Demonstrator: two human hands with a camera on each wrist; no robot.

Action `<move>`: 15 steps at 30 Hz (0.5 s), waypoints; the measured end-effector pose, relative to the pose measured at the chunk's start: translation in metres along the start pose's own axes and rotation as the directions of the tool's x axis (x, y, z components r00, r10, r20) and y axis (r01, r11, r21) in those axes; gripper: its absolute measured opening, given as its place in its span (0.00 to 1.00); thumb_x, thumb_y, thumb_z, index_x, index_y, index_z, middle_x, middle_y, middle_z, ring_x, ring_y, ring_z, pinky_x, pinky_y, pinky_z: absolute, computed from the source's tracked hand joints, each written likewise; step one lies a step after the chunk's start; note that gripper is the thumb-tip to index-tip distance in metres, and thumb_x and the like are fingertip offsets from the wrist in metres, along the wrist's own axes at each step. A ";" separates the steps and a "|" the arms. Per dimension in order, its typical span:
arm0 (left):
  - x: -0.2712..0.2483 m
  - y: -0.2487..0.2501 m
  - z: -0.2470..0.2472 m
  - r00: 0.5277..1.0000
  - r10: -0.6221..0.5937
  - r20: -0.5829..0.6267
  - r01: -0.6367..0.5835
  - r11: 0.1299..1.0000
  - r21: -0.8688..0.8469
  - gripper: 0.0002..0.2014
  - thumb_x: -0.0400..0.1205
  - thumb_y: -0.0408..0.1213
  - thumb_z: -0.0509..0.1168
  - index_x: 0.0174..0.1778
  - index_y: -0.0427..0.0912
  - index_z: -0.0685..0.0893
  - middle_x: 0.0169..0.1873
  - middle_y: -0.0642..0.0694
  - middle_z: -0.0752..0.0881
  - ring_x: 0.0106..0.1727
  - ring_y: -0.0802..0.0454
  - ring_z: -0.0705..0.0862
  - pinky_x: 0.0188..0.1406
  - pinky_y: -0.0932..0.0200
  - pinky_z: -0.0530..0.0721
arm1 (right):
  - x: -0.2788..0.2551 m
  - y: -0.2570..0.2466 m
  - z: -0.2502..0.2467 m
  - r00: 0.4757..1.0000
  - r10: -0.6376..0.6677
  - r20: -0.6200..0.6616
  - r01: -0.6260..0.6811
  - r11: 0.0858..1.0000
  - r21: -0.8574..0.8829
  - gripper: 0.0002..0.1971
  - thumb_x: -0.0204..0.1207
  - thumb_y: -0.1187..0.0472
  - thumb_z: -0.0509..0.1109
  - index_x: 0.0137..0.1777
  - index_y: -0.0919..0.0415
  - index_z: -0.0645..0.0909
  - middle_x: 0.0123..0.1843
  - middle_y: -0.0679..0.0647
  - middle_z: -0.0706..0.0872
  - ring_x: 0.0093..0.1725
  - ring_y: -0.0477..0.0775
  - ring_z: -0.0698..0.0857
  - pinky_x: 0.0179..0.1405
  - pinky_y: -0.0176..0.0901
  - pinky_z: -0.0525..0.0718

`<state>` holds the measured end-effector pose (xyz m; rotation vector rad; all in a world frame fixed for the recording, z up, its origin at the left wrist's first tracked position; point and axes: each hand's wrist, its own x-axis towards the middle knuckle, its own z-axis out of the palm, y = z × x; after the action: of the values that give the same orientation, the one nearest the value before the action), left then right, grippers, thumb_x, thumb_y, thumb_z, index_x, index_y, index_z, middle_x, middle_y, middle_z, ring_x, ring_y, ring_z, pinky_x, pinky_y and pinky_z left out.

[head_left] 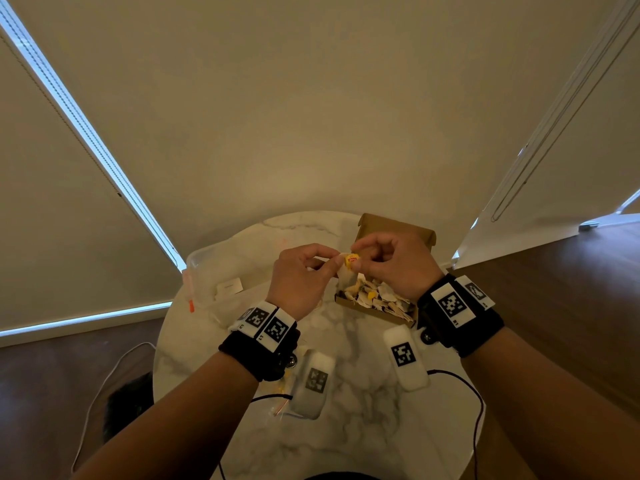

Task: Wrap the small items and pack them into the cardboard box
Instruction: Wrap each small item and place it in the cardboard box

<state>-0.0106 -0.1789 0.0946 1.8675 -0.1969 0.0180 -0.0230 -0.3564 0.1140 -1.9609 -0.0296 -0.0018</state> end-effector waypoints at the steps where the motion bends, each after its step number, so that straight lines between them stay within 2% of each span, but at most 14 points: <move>1: 0.000 0.001 0.000 1.000 -0.002 0.007 0.002 1.000 -0.017 0.05 0.77 0.38 0.74 0.37 0.52 0.89 0.31 0.51 0.91 0.35 0.57 0.90 0.34 0.67 0.82 | -0.001 0.000 0.001 1.000 -0.008 -0.002 0.008 1.000 -0.003 0.06 0.70 0.60 0.80 0.47 0.56 0.89 0.35 0.61 0.89 0.30 0.54 0.82 0.35 0.51 0.84; 3: -0.001 0.001 -0.001 1.000 -0.001 0.026 0.003 0.998 -0.058 0.05 0.78 0.35 0.73 0.38 0.49 0.89 0.31 0.50 0.91 0.34 0.57 0.90 0.34 0.70 0.81 | -0.002 -0.001 0.002 1.000 -0.016 -0.024 0.016 1.000 -0.017 0.02 0.70 0.59 0.79 0.42 0.56 0.90 0.35 0.59 0.90 0.31 0.54 0.84 0.37 0.51 0.85; 7: 0.000 -0.001 -0.003 0.998 0.008 0.064 -0.001 0.995 -0.102 0.05 0.78 0.32 0.73 0.39 0.46 0.89 0.32 0.52 0.91 0.35 0.61 0.89 0.37 0.72 0.81 | -0.002 -0.001 0.003 0.998 0.010 -0.055 -0.010 1.000 0.013 0.01 0.69 0.61 0.80 0.39 0.57 0.90 0.37 0.54 0.92 0.40 0.57 0.90 0.47 0.57 0.90; 11: -0.002 0.000 -0.008 0.998 0.036 0.056 -0.028 0.990 -0.137 0.02 0.78 0.32 0.73 0.45 0.42 0.88 0.41 0.49 0.91 0.40 0.63 0.88 0.40 0.72 0.81 | -0.004 -0.001 0.002 0.998 0.034 -0.052 -0.029 0.997 0.076 0.05 0.68 0.61 0.81 0.40 0.61 0.89 0.37 0.60 0.91 0.35 0.61 0.87 0.44 0.63 0.87; 12: -0.003 0.000 -0.009 0.997 0.034 0.066 -0.022 0.985 -0.169 0.01 0.80 0.34 0.71 0.45 0.41 0.88 0.43 0.45 0.91 0.38 0.63 0.87 0.38 0.71 0.80 | -0.004 -0.001 0.001 0.998 0.034 -0.047 -0.030 0.996 0.089 0.06 0.67 0.62 0.82 0.41 0.62 0.88 0.36 0.61 0.90 0.34 0.61 0.86 0.42 0.64 0.87; 13: -0.003 0.000 -0.009 0.997 0.009 0.081 0.008 0.977 -0.212 0.05 0.82 0.38 0.69 0.45 0.41 0.88 0.43 0.39 0.90 0.35 0.59 0.85 0.37 0.68 0.79 | -0.004 -0.001 0.001 0.998 0.037 -0.042 -0.033 0.995 0.092 0.08 0.66 0.62 0.82 0.42 0.62 0.87 0.35 0.60 0.90 0.32 0.61 0.86 0.41 0.64 0.87; 15: -0.003 -0.002 -0.010 0.990 -0.056 0.129 0.089 0.959 -0.269 0.18 0.81 0.56 0.64 0.43 0.46 0.92 0.45 0.23 0.86 0.38 0.49 0.79 0.39 0.61 0.72 | -0.004 -0.001 0.001 0.998 0.047 -0.040 -0.043 0.995 0.090 0.13 0.64 0.63 0.83 0.45 0.64 0.84 0.32 0.56 0.90 0.32 0.61 0.86 0.40 0.63 0.87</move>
<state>-0.0122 -0.1683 0.0951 1.5985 -0.2029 -0.1655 -0.0272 -0.3553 0.1149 -1.8715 0.0415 -0.0114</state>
